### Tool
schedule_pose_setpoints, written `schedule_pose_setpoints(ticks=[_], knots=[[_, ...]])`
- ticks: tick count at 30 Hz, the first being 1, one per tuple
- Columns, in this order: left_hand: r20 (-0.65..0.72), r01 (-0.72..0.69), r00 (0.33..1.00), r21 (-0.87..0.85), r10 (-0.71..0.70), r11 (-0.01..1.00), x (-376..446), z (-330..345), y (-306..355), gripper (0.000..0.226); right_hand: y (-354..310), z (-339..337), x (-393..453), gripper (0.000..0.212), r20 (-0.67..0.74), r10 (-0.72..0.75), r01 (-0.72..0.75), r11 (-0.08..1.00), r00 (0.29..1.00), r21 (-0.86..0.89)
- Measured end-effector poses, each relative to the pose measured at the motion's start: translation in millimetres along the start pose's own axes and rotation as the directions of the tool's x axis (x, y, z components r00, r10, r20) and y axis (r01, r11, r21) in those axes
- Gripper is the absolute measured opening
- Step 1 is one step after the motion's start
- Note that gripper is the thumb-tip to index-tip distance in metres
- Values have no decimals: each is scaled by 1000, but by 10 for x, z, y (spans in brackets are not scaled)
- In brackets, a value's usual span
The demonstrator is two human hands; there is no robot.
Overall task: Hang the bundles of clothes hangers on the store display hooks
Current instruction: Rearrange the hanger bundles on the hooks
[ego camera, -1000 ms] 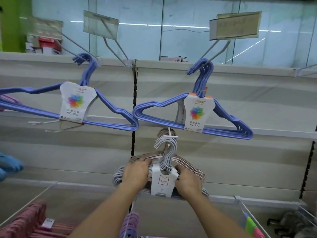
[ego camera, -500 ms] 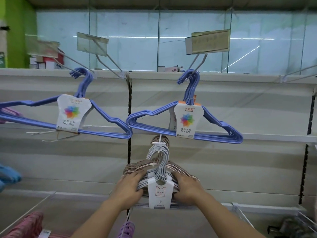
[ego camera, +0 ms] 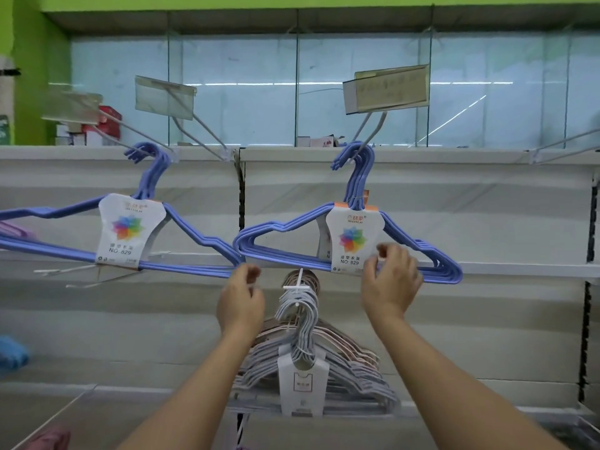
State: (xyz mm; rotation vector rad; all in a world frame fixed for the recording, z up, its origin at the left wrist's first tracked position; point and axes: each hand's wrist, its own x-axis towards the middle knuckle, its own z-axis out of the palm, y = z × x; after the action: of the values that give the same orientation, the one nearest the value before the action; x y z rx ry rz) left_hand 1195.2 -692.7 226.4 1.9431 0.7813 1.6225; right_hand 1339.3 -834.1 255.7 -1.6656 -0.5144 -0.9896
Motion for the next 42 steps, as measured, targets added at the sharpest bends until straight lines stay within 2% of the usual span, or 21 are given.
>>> schedule_pose_setpoints(ticks=[2, 4, 7, 8, 10, 13, 16, 20, 24, 28, 36, 42], knots=[[-44, -82, 996, 31, 83, 996, 210, 57, 173, 30, -25, 26, 290, 30, 51, -20, 25, 995, 999, -101], [-53, -147, 987, 83, 151, 986, 418, 109, 301, 31, -33, 40, 531, 41, 174, -14, 47, 982, 985, -184], [2, -211, 976, 235, 216, 949, 688, 176, 382, 36, -10, 99, 770, 49, 355, 52, 30, 975, 933, -221], [42, -191, 982, 297, 187, 936, 761, 196, 365, 40, 3, 122, 818, 52, 402, 89, 8, 973, 911, -233], [112, -78, 993, 372, 39, 925, 882, 249, 291, 49, 38, 158, 888, 58, 444, 148, -30, 965, 884, -262], [190, 121, 967, 253, -172, 960, 971, 338, 169, 53, 75, 197, 952, 43, 427, 134, 38, 928, 894, -371], [159, 141, 974, 136, -162, 981, 1008, 413, 104, 48, 74, 218, 1015, 36, 387, 103, 87, 893, 916, -442], [51, 136, 989, 111, -142, 984, 1031, 387, 128, 40, 29, 203, 1053, 31, 322, 127, -2, 932, 938, -362], [15, 32, 999, -7, -32, 999, 1088, 345, 244, 41, 22, 199, 1069, 18, 294, 221, -128, 944, 930, -304], [10, -81, 996, -119, 83, 990, 1151, 231, 385, 48, 5, 151, 1096, 10, 219, 241, -188, 953, 946, -237], [64, -129, 987, -248, 149, 960, 906, 93, 586, 45, 241, -202, 717, 11, 98, 287, -264, 943, 953, -204], [47, -177, 977, -358, 207, 917, 623, 30, 870, 32, 463, -541, 309, 13, 26, 415, -404, 897, 909, -180]])
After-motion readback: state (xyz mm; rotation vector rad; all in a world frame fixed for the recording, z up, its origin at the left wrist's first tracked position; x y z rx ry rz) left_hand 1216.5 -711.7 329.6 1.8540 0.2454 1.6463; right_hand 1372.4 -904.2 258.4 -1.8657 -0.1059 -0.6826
